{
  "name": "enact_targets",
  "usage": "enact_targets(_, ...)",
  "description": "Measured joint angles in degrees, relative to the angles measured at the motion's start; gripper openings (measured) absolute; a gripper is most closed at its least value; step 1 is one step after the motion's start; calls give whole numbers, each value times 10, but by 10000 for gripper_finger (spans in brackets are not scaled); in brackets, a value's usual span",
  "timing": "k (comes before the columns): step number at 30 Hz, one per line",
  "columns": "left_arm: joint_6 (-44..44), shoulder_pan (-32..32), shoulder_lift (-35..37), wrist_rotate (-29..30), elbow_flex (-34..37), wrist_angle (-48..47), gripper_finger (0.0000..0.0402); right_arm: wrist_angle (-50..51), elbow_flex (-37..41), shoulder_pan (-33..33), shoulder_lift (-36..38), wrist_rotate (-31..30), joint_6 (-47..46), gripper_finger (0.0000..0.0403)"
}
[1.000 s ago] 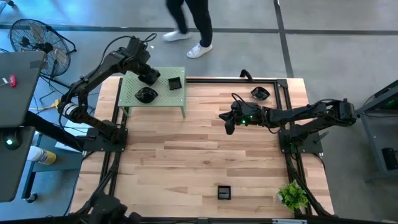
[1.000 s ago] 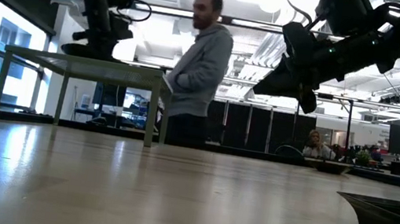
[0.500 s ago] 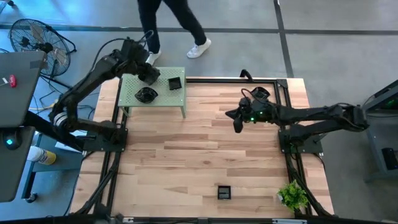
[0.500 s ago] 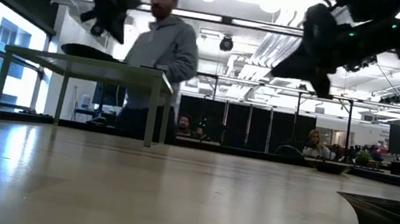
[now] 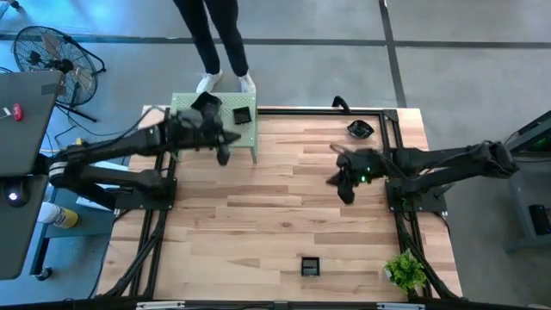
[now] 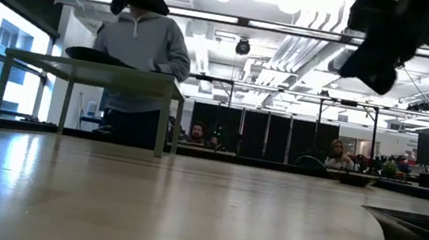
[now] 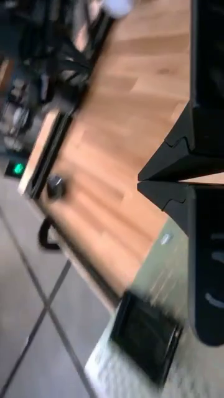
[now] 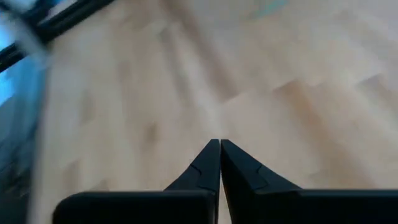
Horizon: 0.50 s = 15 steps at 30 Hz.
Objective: Pick & Place Mini shaped plates
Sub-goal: Stack the black square plate on the black square plate on the shelf
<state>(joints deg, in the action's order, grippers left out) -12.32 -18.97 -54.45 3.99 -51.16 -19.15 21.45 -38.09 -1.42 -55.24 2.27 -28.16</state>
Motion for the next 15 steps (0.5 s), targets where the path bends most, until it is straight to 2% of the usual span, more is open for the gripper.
enact_targets(6,-34,100,33,33,75,58,0,-11,0,146,-54,15,-78,25)
enact_targets(11,-77,136,57,44,118,91,0,-79,0,253,-146,11,-174,60)
enact_targets(15,-78,150,61,46,123,83,0,-125,-19,307,-230,18,-223,102)
